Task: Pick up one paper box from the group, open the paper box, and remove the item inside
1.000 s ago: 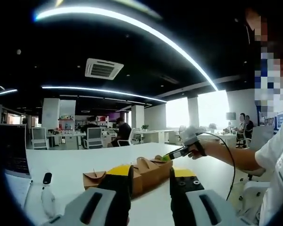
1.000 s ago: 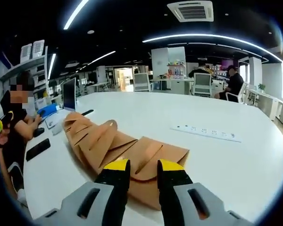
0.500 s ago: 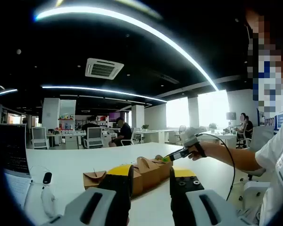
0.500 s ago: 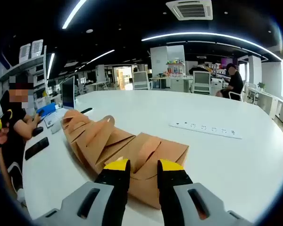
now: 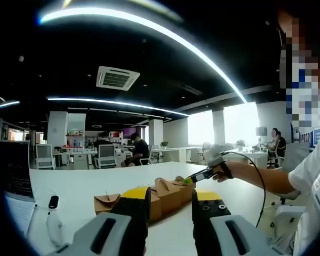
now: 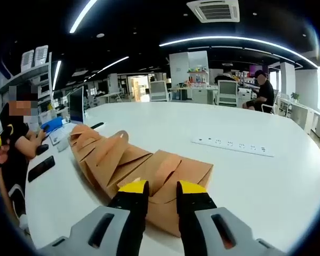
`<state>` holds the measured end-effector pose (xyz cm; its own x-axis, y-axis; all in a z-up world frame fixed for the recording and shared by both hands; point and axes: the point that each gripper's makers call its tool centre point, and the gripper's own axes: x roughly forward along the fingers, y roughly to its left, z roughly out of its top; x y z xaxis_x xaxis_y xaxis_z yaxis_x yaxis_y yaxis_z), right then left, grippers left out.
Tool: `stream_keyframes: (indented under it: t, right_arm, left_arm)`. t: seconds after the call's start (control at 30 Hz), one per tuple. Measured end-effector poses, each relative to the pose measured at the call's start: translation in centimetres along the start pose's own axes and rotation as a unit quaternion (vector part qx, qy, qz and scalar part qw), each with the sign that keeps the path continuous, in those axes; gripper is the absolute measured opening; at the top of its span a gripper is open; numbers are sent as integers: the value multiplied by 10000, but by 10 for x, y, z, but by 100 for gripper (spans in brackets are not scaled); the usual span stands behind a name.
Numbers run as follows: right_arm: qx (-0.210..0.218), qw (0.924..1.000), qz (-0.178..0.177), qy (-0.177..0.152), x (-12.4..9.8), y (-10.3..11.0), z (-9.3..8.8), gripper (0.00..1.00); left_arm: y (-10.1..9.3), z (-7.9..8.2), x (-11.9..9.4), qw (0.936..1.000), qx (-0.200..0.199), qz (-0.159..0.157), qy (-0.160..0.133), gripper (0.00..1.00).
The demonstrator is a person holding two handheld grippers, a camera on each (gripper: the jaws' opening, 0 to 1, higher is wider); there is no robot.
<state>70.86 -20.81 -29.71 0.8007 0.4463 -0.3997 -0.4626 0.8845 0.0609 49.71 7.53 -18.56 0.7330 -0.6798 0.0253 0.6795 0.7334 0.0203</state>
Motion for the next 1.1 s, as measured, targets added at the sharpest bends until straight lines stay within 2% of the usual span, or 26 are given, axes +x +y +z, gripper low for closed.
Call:
stream_keyframes:
  t: [0.3, 0.67, 1.1]
  right_arm:
    - [36, 10000, -6, -8, -1, 0, -1, 20]
    - [157, 9999, 19, 19, 0, 6, -1, 10]
    - [268, 9996, 6, 12, 0, 6, -1, 9]
  left_arm:
    - [0, 1, 0, 10000, 24, -20, -6, 32]
    - [-1, 2, 0, 10000, 49, -36, -7, 32]
    - [-1, 2, 0, 10000, 56, -40, -7, 32]
